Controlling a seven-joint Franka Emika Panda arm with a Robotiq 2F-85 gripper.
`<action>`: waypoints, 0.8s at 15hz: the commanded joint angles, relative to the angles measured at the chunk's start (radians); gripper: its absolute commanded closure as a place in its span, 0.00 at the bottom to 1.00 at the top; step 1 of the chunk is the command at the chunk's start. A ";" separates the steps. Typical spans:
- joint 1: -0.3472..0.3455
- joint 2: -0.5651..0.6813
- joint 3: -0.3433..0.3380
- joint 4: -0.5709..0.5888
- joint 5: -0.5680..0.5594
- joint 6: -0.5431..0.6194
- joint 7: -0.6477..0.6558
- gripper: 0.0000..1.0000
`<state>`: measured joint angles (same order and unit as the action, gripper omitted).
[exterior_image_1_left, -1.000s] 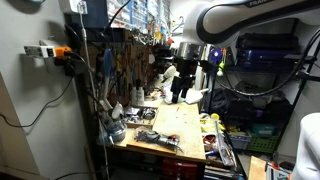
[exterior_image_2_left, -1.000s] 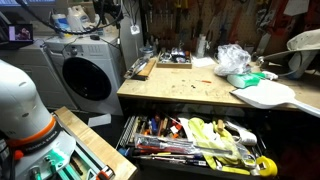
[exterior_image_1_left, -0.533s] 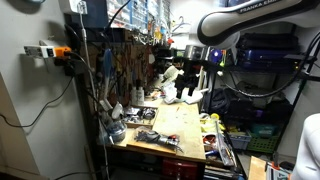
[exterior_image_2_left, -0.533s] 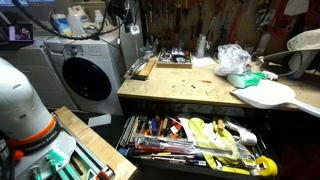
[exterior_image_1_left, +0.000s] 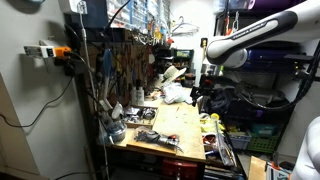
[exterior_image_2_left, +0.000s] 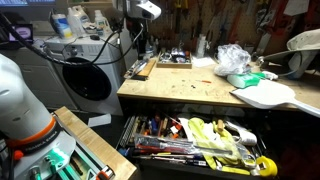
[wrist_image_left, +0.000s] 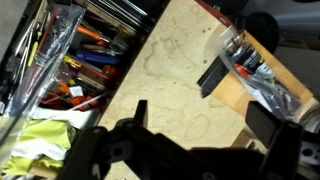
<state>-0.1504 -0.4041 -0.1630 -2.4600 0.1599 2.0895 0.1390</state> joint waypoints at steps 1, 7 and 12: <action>-0.074 0.054 -0.024 -0.127 0.007 0.193 0.072 0.00; -0.130 0.154 -0.080 -0.182 0.018 0.429 0.083 0.00; -0.151 0.215 -0.106 -0.183 0.027 0.499 0.087 0.00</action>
<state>-0.2998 -0.1888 -0.2704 -2.6432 0.1882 2.5909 0.2248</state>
